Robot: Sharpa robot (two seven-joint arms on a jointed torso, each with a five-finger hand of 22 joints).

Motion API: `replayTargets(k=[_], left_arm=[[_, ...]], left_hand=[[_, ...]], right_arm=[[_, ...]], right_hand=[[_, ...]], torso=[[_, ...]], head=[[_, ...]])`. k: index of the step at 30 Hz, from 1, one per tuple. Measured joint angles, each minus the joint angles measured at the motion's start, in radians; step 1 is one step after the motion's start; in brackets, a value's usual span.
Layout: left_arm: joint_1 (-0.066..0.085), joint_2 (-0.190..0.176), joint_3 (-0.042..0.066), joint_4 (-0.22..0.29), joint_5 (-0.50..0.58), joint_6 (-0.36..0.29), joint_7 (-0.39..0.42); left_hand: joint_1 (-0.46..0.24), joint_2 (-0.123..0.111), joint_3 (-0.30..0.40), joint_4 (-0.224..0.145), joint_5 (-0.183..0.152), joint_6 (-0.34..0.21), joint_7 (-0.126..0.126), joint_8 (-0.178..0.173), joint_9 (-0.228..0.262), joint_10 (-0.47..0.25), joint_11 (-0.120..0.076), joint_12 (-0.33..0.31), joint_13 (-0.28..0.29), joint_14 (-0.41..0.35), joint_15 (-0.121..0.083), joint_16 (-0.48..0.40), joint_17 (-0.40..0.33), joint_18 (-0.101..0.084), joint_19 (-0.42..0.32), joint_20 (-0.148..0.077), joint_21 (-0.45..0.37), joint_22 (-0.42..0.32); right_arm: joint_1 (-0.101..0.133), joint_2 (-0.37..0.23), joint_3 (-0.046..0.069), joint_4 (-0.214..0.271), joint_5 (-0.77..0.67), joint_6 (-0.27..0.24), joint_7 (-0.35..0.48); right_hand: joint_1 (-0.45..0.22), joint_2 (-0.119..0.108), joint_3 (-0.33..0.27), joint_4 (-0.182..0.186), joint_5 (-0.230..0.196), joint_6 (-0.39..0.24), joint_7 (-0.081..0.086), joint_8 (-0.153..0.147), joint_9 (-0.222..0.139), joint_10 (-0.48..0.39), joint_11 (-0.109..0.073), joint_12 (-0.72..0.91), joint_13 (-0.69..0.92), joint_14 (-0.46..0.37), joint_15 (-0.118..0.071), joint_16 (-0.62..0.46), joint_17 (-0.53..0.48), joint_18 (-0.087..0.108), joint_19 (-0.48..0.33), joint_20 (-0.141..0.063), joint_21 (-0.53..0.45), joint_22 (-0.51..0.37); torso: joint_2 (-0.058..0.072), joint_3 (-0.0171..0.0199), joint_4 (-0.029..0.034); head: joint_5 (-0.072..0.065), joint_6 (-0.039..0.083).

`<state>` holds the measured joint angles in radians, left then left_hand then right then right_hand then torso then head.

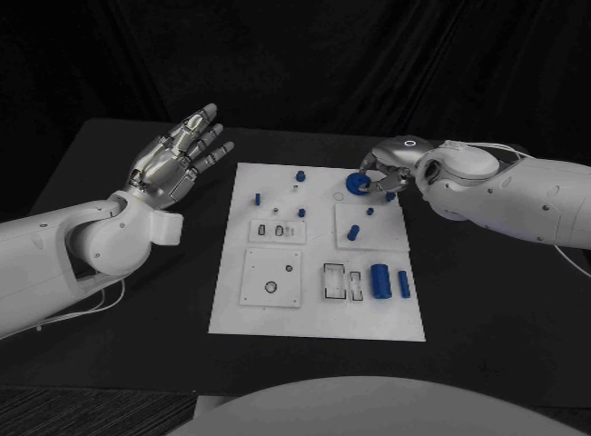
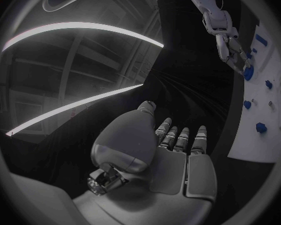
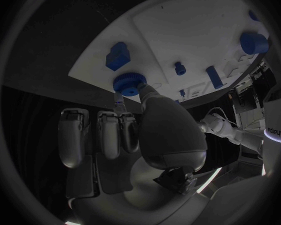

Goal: Assemble the parts on the task board

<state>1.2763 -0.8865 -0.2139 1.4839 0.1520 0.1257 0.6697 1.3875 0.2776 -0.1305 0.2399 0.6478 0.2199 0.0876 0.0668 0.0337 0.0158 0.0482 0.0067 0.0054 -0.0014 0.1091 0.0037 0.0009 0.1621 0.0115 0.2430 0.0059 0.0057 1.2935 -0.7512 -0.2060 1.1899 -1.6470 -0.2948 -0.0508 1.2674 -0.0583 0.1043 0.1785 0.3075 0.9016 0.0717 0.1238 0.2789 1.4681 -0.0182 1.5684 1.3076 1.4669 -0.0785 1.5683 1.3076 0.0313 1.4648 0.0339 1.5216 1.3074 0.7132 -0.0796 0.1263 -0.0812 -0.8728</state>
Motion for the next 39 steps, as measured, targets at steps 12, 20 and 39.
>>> replayTargets(k=[12, 20, 39], left_arm=[[-0.002, 0.001, 0.0, -0.003, 0.0, 0.002, -0.001], [-0.004, 0.001, 0.0, -0.004, 0.0, 0.004, -0.003], [-0.005, 0.001, 0.0, -0.005, 0.0, 0.006, -0.01]], left_hand=[[0.0, 0.0, 0.0, 0.0, 0.0, 0.0, 0.0, 0.0, 0.0, 0.0, 0.0, 0.0, 0.0, 0.0, 0.0, 0.0, 0.0, 0.0, 0.0, 0.0, 0.0, 0.0], [0.0, 0.0, 0.003, -0.003, 0.0, 0.0, 0.0, 0.0, 0.0, 0.0, 0.0, 0.0, 0.0, 0.0, 0.0, 0.0, 0.0, 0.0, 0.0, 0.0, 0.0, 0.0], [0.0, 0.0, 0.003, -0.003, 0.0, 0.0, 0.0, 0.0, 0.0, 0.0, 0.0, 0.0, 0.0, 0.0, 0.0, 0.0, 0.001, 0.0, 0.0, 0.0, 0.0, 0.0]], right_arm=[[0.0, 0.005, 0.002, -0.003, 0.004, -0.004, 0.005], [-0.001, 0.002, 0.002, 0.004, 0.004, -0.016, 0.007], [0.007, -0.015, -0.002, 0.073, 0.003, -0.047, 0.007]], right_hand=[[0.03, 0.003, 0.011, -0.044, 0.106, 0.024, -0.003, 0.056, 0.033, -0.002, -0.006, 0.0, 0.0, 0.0, 0.0, 0.0, 0.0, 0.0, 0.002, -0.002, 0.0, 0.0], [0.033, 0.006, 0.017, -0.055, 0.126, 0.009, -0.018, 0.058, 0.033, 0.0, -0.007, 0.0, 0.0, 0.0, -0.007, 0.0, 0.0, 0.0, 0.001, -0.006, 0.0, 0.0], [0.027, 0.0, 0.02, -0.054, 0.177, -0.004, -0.027, 0.082, 0.033, -0.004, -0.011, 0.0, 0.0, 0.0, -0.007, 0.0, 0.0, 0.0, 0.001, -0.006, 0.004, 0.0]], torso=[[-0.001, -0.0009, 0.0001], [-0.001, -0.0012, 0.0003], [-0.002, -0.0022, -0.0014]], head=[[0.001, 0.0], [0.003, 0.0], [0.004, 0.0]])
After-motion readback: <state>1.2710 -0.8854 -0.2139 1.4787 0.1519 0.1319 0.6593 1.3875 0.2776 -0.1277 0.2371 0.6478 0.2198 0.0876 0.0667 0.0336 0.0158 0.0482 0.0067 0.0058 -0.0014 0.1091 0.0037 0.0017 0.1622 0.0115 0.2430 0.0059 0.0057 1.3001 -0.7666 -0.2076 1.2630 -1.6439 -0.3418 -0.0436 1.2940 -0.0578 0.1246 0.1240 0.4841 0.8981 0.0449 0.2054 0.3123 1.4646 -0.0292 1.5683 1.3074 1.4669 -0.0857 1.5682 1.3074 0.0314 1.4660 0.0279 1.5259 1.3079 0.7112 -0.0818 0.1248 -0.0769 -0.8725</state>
